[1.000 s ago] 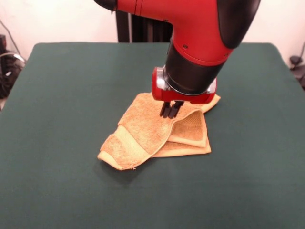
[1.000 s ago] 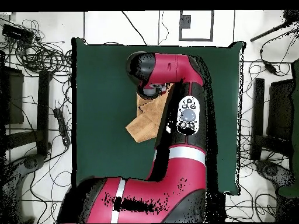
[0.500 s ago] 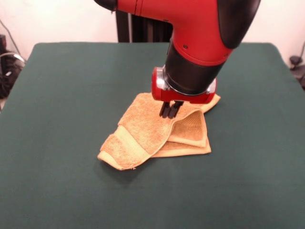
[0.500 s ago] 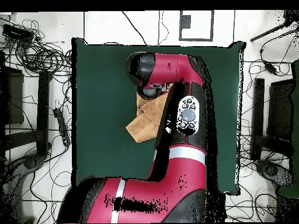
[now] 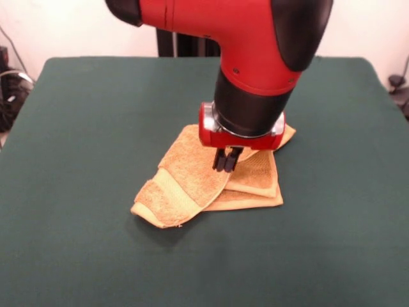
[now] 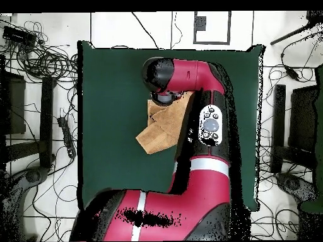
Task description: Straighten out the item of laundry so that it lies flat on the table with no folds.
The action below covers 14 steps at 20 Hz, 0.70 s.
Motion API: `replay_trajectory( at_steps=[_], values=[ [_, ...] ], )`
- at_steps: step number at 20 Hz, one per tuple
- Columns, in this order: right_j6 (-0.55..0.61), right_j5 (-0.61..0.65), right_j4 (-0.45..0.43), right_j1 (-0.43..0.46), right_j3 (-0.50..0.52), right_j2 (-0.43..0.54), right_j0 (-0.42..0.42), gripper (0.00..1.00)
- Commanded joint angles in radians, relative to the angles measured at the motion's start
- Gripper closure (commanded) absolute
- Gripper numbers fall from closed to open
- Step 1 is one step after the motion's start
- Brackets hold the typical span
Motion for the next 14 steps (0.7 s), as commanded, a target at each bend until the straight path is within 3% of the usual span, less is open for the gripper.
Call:
replay_trajectory(
  at_steps=[1,10,14],
  values=[
    [-0.029,-0.073,0.020,0.013,0.142,0.139,-0.003,1.00],
    [0.206,-0.040,0.085,0.008,0.126,0.109,0.053,1.00],
    [0.204,-0.079,0.121,-0.004,0.171,0.124,0.048,1.00]
  ],
)
